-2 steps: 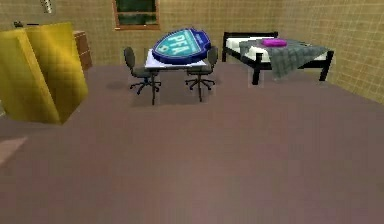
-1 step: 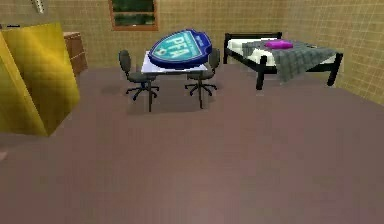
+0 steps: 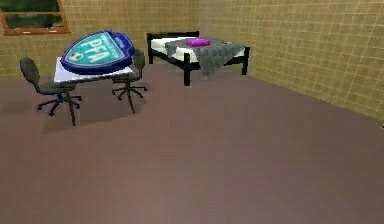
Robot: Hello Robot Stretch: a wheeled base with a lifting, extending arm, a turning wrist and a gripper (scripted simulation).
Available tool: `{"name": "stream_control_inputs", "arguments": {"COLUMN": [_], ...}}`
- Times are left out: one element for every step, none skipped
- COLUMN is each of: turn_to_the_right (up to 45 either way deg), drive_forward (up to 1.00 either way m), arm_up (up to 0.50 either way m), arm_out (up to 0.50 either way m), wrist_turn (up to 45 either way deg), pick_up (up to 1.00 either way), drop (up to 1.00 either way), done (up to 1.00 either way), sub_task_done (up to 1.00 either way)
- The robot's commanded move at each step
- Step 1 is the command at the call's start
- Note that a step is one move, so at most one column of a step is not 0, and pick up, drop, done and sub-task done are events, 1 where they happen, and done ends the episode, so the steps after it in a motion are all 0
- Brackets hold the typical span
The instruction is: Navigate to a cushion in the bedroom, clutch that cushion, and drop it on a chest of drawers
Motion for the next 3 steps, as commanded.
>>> {"name": "stream_control_inputs", "arguments": {"turn_to_the_right": [0.0, 0.0, 3.0], "drive_forward": [1.00, 1.00, 0.00], "arm_up": [0.00, 0.00, 0.00], "arm_out": [0.00, 0.00, 0.00], "wrist_turn": [0.0, 0.0, 0.0], "pick_up": [0.00, 0.00, 0.00], "drop": [0.00, 0.00, 0.00], "done": [0.00, 0.00, 0.00], "sub_task_done": [0.00, 0.00, 0.00]}}
